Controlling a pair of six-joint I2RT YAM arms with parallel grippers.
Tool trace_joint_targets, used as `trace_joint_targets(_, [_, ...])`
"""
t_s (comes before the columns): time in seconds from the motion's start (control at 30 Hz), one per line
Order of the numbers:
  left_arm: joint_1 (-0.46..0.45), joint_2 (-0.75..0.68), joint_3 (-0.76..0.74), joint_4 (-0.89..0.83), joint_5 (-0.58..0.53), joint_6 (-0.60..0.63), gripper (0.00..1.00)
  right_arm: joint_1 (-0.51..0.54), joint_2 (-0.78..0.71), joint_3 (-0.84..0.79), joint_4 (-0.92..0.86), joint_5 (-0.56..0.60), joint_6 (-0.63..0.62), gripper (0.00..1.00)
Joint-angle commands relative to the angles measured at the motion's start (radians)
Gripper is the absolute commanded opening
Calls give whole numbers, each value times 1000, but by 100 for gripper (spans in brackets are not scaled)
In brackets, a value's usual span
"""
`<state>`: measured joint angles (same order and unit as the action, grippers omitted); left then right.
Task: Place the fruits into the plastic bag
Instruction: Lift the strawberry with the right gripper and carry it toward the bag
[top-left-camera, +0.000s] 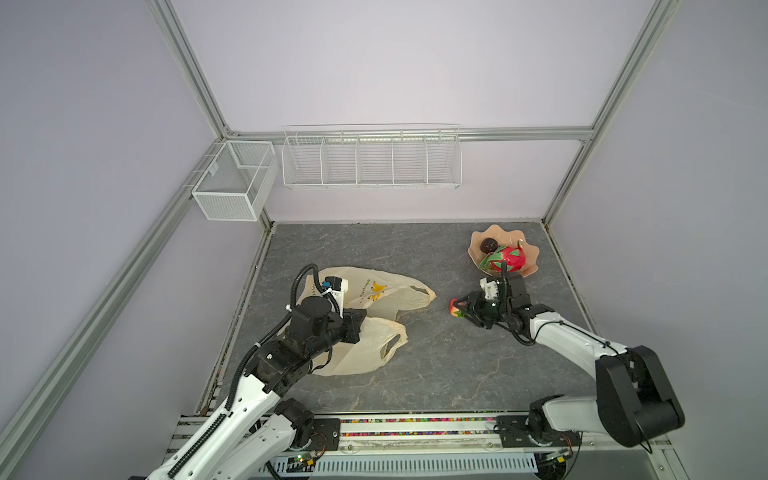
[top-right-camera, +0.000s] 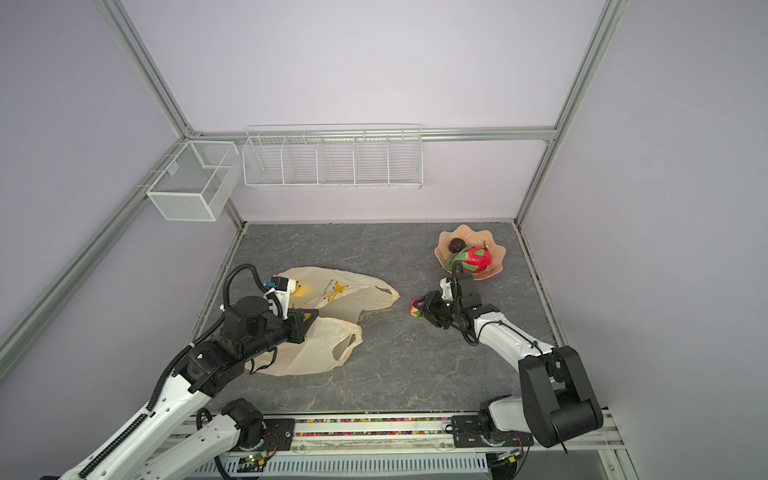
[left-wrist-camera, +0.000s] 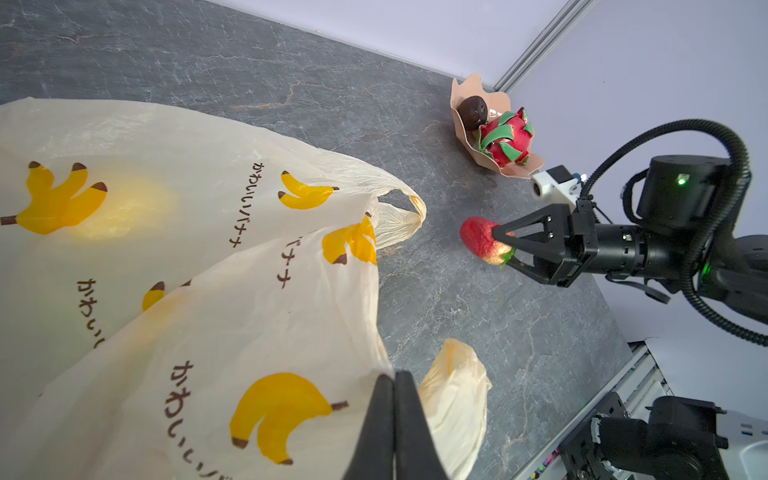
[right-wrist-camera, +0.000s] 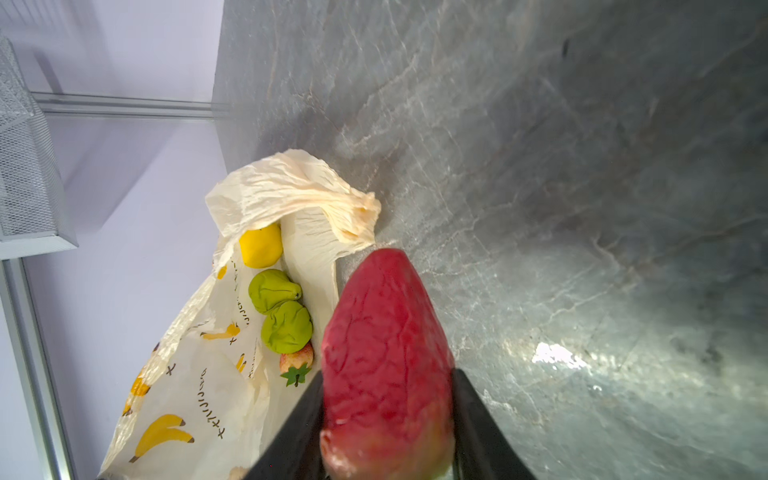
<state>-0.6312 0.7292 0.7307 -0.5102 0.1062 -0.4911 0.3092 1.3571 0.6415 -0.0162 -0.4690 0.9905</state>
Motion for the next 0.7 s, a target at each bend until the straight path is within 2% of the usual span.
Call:
trace_joint_targets(0.0, [2, -13, 4, -17, 12, 13, 0, 32, 18, -21, 158, -12, 99, 35])
trace_joint_targets(0.33, [2, -21, 3, -19, 9, 8, 0, 142, 177, -5, 402, -28, 231, 35])
trace_joint_targets(0.67, [2, -15, 3, -10, 11, 1, 0, 346, 451, 102, 775, -16, 469, 33])
